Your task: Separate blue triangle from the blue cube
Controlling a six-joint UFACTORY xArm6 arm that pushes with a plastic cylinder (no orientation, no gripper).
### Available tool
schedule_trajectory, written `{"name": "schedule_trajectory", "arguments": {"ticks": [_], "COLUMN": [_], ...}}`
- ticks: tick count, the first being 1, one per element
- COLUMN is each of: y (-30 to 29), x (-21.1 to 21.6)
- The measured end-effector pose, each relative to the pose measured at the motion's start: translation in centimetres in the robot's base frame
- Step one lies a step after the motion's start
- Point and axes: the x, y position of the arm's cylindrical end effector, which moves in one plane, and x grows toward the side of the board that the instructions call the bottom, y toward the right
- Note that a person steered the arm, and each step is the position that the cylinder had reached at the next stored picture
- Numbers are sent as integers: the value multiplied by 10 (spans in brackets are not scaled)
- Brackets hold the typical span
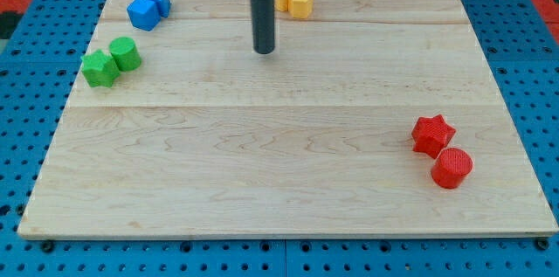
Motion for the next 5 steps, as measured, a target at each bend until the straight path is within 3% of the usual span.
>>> {"name": "schedule_trajectory", "arguments": {"ticks": [2, 4, 5], "y": [-15, -23, -88], "x": [-1, -120, -148]}}
